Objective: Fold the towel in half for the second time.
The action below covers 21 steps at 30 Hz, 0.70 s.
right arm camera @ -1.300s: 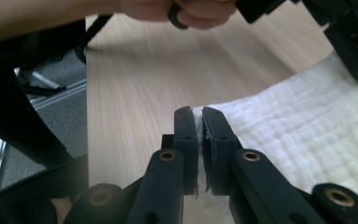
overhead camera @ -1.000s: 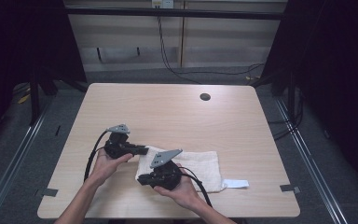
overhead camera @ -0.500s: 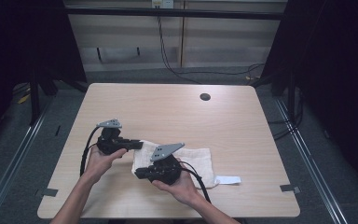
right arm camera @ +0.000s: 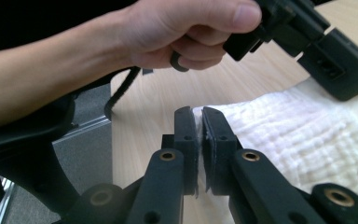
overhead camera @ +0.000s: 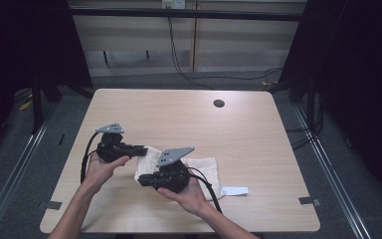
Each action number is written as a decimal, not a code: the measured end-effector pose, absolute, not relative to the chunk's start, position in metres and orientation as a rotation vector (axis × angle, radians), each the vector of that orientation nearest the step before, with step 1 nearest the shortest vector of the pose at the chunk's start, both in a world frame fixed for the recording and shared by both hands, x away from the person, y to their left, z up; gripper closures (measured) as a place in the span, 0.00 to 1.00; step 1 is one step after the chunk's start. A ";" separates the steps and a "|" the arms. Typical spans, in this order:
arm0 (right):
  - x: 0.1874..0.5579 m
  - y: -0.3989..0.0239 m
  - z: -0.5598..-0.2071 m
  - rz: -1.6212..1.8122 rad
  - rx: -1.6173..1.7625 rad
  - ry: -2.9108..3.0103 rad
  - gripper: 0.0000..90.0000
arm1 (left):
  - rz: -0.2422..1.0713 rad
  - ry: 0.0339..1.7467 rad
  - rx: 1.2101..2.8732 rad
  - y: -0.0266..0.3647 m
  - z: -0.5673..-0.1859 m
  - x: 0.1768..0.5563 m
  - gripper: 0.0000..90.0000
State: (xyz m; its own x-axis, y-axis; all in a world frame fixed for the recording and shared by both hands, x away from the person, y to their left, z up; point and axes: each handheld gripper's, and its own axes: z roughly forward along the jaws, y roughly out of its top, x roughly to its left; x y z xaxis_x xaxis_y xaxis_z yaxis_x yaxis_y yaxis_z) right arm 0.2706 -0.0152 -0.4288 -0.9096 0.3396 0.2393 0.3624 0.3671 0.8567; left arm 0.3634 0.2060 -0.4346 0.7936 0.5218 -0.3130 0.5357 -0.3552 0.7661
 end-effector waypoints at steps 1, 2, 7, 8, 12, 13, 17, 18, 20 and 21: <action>0.271 -0.015 -0.432 -1.621 -0.672 -2.575 0.94 | -0.019 0.792 2.029 0.204 -0.436 0.364 0.94; 0.272 -0.016 -0.436 -1.613 -0.681 -2.573 0.94 | -0.015 0.792 2.038 0.202 -0.437 0.364 0.94; 0.271 -0.022 -0.442 -1.609 -0.706 -2.578 0.94 | -0.001 0.768 2.079 0.187 -0.442 0.366 0.93; 0.271 -0.025 -0.441 -1.609 -0.711 -2.585 0.94 | 0.008 0.758 2.089 0.183 -0.443 0.366 0.93; 0.269 -0.035 -0.440 -1.603 -0.709 -2.615 0.94 | -0.004 0.738 2.102 0.172 -0.446 0.367 0.93; 0.269 -0.039 -0.440 -1.599 -0.714 -2.615 0.94 | -0.003 0.739 2.097 0.170 -0.445 0.367 0.93; 0.265 -0.053 -0.440 -1.618 -0.750 -2.607 0.94 | -0.037 0.740 2.072 0.164 -0.444 0.369 0.93; 0.265 -0.056 -0.440 -1.621 -0.753 -2.606 0.94 | -0.045 0.738 2.068 0.161 -0.444 0.370 0.93; 0.263 -0.061 -0.440 -1.624 -0.770 -2.602 0.94 | -0.055 0.737 2.075 0.156 -0.444 0.370 0.93; 0.263 -0.063 -0.440 -1.621 -0.770 -2.606 0.94 | -0.063 0.738 2.075 0.154 -0.445 0.370 0.93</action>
